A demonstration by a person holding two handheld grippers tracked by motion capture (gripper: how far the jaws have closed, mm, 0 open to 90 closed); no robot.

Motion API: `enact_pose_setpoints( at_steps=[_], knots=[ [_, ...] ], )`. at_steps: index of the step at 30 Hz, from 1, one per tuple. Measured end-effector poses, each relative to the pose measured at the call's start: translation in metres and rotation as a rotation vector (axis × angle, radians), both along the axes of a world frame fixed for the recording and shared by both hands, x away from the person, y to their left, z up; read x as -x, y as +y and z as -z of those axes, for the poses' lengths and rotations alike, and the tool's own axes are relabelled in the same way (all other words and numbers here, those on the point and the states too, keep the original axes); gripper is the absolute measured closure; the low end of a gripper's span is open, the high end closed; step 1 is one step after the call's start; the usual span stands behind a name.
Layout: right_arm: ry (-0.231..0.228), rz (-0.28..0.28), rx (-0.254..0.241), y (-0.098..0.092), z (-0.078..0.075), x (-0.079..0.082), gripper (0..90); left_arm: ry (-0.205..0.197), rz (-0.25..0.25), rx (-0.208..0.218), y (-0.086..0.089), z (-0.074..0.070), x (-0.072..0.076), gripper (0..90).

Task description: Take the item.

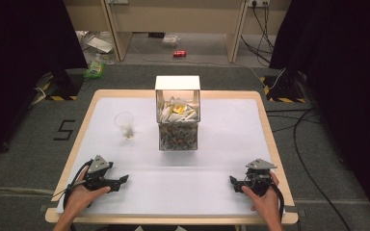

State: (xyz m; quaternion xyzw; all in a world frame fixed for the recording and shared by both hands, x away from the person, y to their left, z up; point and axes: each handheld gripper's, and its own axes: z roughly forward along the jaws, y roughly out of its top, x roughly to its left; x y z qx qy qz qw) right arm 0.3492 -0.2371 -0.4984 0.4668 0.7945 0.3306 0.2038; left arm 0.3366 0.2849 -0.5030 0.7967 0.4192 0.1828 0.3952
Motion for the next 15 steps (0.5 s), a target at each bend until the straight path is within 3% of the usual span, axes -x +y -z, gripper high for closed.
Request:
enact_pose_setpoints(
  at_steps=[10, 15],
  knots=[
    [0.0, 0.0, 0.0, 0.0, 0.0, 0.0, 6.9, 0.018, 0.028, -0.044, -0.003, 0.001, 0.012, 16.1],
    [0.0, 0.0, 0.0, 0.0, 0.0, 0.0, 6.9, 0.018, 0.023, -0.043, -0.003, 0.001, 0.017, 16.3]
  ],
)
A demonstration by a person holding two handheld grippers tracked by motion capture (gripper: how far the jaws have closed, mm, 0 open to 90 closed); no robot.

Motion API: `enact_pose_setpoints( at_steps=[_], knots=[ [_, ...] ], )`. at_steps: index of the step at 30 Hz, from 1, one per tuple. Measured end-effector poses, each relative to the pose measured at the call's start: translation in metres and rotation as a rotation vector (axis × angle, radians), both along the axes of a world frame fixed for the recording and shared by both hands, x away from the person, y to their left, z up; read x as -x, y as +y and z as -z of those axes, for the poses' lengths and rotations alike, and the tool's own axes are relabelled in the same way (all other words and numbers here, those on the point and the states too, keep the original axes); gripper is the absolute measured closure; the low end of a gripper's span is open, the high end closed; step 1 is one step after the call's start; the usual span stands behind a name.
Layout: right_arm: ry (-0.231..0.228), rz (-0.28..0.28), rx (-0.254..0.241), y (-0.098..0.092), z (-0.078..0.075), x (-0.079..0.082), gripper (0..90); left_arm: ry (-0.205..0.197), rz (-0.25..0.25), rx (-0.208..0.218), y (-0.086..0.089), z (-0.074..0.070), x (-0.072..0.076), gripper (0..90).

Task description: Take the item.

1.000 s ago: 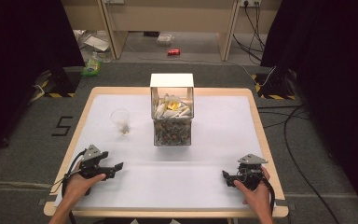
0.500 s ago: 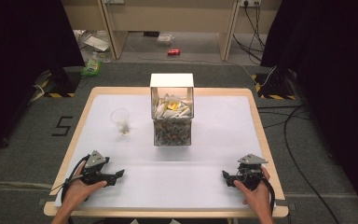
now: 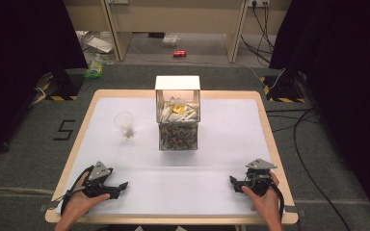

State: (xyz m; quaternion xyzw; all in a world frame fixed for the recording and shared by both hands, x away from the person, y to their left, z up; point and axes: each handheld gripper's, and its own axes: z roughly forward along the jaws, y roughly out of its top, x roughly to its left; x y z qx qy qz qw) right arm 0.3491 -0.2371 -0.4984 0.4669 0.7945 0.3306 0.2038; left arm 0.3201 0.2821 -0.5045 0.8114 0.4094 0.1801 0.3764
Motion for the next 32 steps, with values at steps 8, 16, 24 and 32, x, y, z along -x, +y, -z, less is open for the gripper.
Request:
enact_pose_setpoints(
  at_steps=[8, 16, 24, 32],
  knots=[
    [0.0, 0.0, 0.0, 0.0, 0.0, 0.0, 6.9, -0.006, -0.021, -0.005, -0.0002, 0.0002, 0.0047, 16.1],
    [0.0, -0.001, 0.001, 0.0, -0.0001, 0.0001, 7.0, 0.006, -0.033, 0.011, 0.0006, 0.0009, 0.0054, 16.2],
    [-0.002, -0.001, 0.002, 0.0, 0.0, 0.0002, 7.0, 0.004, -0.03, 0.008, 0.0004, 0.0015, 0.0053, 15.3],
    [-0.001, 0.001, 0.002, 0.0001, 0.0, 0.0003, 7.1, 0.004, -0.029, 0.009, 0.0006, 0.0016, 0.0053, 15.3]
  ],
)
